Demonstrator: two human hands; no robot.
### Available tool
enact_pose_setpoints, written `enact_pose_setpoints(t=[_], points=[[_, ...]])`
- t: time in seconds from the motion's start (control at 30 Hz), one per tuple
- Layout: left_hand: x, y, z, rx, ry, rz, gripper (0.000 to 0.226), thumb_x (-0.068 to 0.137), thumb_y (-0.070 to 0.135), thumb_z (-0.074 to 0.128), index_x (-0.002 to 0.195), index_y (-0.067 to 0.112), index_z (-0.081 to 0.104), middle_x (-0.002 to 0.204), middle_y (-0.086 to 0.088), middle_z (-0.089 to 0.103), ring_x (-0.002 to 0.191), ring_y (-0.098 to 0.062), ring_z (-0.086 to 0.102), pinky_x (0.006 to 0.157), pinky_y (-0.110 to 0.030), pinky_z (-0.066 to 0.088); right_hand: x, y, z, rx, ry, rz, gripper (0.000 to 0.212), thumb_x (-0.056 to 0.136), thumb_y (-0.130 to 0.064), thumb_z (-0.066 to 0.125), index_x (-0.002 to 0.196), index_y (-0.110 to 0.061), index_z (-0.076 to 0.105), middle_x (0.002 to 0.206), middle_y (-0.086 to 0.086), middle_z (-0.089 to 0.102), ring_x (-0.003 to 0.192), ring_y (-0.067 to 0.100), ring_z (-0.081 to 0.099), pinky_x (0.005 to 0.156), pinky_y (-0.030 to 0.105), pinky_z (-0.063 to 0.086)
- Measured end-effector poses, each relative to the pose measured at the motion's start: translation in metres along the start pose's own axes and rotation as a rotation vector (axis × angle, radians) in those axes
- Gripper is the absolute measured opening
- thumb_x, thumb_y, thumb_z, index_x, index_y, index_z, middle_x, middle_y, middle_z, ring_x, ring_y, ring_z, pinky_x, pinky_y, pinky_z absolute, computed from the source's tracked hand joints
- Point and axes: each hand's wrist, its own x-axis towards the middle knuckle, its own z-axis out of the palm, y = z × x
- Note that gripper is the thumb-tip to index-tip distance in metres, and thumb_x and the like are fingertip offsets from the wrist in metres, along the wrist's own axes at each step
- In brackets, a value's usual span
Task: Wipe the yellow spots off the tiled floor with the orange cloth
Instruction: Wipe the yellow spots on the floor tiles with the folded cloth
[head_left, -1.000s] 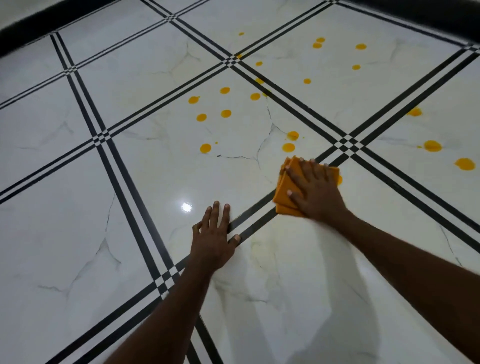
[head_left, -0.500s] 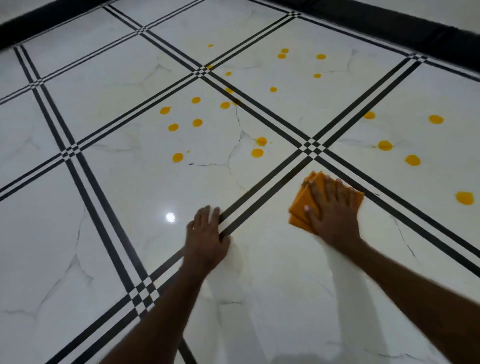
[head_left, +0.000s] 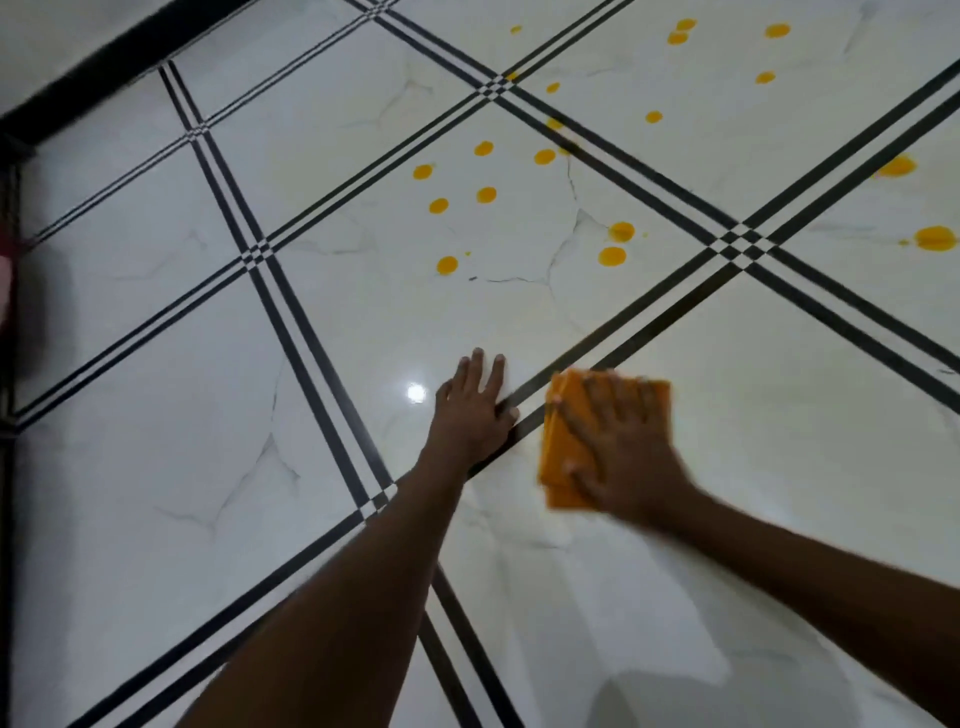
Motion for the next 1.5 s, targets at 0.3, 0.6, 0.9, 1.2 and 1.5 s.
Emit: enact_pose_setpoints(t=[0.3,0.6,0.9,1.2,1.5], points=[[0.012,-0.001,-0.019,-0.008,-0.072,-0.024,0.061,0.103,0.035,0.037,0.159,0.026,0.013,0.167,-0.008,0.006,0.152,-0.029,0.01,0.116,-0.045,0.025,0.035,0.067,-0.008,-0.043,0.055,0.248,0.077,0.094,-0.067,0.029,0.161,-0.03,0.024,0.167,0.014,0.026,0.153,0.04,0.021,0.122,0.06,0.011],[0.002,0.074,0.017,0.022,0.201,0.171,0.061,0.091,0.024,0.056,0.146,0.003,0.041,0.149,-0.027,0.041,0.139,-0.043,0.037,0.106,-0.057,0.038,-0.002,0.067,-0.014,-0.019,0.011,0.069,0.078,0.093,-0.069,0.037,0.161,-0.033,0.024,0.169,0.009,0.023,0.155,0.036,0.017,0.123,0.059,0.01],[-0.011,0.242,0.044,0.01,0.019,0.39,0.071,0.099,0.047,0.031,0.159,0.016,0.011,0.165,-0.015,0.005,0.153,-0.033,0.006,0.12,-0.049,0.013,-0.146,0.122,-0.026,-0.038,0.217,0.718,0.078,0.095,-0.062,0.04,0.161,-0.024,0.024,0.167,0.018,0.022,0.154,0.042,0.017,0.124,0.062,0.007],[-0.014,0.278,0.038,0.067,0.048,0.358,0.083,0.096,0.054,0.042,0.159,0.016,0.004,0.166,-0.013,0.0,0.153,-0.029,0.001,0.121,-0.044,0.011,-0.193,0.308,-0.058,-0.17,0.325,0.937,0.073,0.097,-0.063,0.034,0.154,-0.018,0.042,0.157,0.022,0.041,0.143,0.048,0.038,0.115,0.065,0.027],[-0.025,0.345,0.035,0.248,-0.123,0.335,0.095,0.094,0.06,0.046,0.158,0.012,-0.006,0.164,-0.019,-0.011,0.152,-0.037,-0.005,0.121,-0.049,0.011,-0.188,0.325,-0.063,-0.094,0.196,0.816,0.076,0.091,-0.07,0.029,0.155,-0.03,0.036,0.159,0.012,0.039,0.143,0.043,0.037,0.114,0.062,0.026]])
